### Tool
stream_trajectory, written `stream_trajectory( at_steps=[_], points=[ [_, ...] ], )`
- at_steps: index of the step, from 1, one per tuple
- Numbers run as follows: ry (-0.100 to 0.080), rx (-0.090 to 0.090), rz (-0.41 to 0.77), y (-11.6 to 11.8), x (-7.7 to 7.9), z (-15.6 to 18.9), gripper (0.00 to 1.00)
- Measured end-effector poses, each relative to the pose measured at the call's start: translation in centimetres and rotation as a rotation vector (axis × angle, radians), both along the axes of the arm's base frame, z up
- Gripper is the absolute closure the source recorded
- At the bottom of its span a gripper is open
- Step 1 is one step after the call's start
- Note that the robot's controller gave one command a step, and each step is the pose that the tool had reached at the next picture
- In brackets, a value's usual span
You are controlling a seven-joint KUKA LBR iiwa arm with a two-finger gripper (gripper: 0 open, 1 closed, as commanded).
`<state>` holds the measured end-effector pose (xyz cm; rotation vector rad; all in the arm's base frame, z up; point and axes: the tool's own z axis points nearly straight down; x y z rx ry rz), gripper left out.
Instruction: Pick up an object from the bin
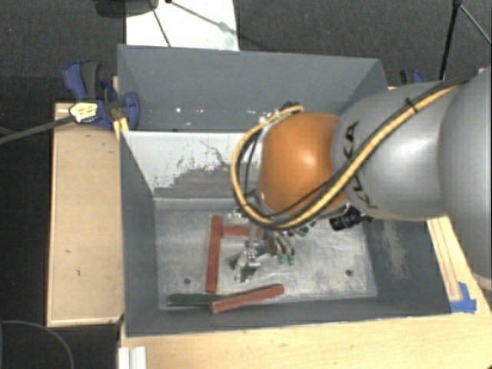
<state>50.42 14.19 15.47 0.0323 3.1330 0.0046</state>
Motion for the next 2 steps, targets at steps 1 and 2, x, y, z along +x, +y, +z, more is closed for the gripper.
stream_trajectory(
  at_steps=[1,2],
  points=[
    [0.003,0.0,-0.019,-4.15,-0.22,-6.85,0.0],
    [0.007,0.0,-0.032,-4.97,0.14,-7.83,1.0]
  ],
)
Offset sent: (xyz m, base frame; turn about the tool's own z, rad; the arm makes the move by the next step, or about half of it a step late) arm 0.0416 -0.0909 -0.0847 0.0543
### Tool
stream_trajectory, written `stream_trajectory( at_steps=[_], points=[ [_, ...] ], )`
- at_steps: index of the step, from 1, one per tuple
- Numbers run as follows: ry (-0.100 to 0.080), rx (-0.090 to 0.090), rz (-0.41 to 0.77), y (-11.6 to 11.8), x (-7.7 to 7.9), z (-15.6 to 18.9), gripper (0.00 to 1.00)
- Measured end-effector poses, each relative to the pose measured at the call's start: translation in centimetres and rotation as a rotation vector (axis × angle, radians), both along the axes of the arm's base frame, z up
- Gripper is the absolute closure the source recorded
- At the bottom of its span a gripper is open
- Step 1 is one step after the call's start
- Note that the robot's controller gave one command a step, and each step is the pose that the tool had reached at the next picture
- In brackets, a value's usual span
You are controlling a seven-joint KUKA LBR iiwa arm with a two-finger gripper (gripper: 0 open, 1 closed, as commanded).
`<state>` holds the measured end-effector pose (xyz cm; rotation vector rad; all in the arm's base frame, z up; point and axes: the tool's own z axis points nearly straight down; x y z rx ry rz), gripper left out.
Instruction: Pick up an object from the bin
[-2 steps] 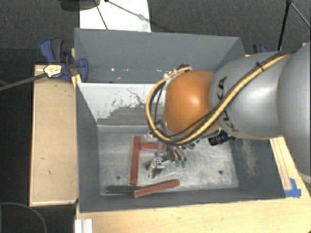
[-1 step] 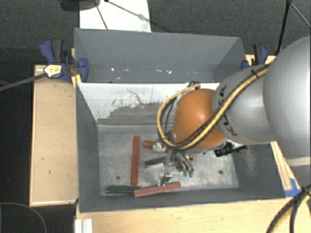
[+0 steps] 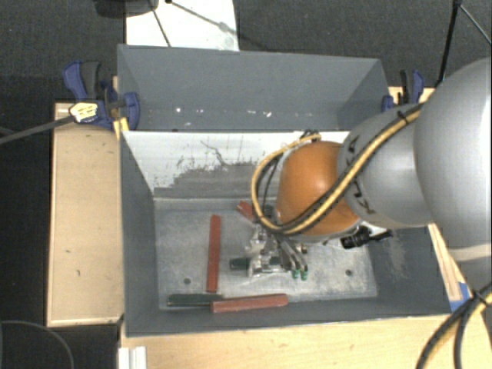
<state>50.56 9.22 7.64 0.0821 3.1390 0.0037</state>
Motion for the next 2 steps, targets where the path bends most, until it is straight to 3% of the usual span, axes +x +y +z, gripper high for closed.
stream_trajectory(
  at_steps=[1,2],
  points=[
    [0.0,0.0,-0.002,0.0,0.0,0.0,1.0],
    [-0.008,-0.001,0.026,-1.2,1.9,17.2,1.0]
  ],
)
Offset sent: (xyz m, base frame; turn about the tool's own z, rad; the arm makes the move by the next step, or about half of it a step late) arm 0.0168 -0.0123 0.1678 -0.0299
